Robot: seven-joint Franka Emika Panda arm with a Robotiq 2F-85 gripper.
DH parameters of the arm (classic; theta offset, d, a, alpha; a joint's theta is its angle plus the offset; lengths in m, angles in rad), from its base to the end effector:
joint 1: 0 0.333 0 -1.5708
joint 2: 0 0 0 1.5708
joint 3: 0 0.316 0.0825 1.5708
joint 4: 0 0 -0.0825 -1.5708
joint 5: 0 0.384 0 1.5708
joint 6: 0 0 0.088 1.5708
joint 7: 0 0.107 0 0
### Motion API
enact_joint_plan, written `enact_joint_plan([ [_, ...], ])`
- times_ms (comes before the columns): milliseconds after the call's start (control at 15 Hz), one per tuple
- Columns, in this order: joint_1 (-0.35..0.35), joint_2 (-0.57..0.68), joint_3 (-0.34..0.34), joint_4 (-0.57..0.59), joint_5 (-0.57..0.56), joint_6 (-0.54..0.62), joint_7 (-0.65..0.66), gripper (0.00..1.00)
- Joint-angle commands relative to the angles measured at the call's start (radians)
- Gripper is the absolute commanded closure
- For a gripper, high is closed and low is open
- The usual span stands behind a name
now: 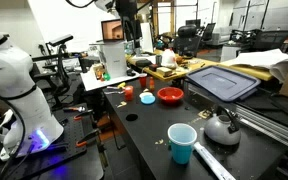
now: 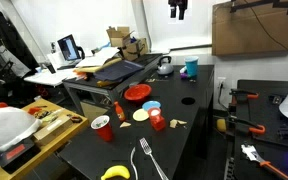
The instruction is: Move the kettle to the left
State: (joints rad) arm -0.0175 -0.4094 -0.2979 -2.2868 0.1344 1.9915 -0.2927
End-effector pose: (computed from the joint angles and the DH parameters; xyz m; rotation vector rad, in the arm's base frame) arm 0.4211 -0.1403 0.5153 -2.9266 0.0794 -0.2365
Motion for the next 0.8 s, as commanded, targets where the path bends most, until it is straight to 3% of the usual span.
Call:
enact_joint_plan([
  [0,-0.031,0.005,0.026,0.003,0.013,-0.005,-0.011,0.0],
  [733,-0.031,0.005,0.026,0.004,0.013,-0.005,-0.011,0.0],
])
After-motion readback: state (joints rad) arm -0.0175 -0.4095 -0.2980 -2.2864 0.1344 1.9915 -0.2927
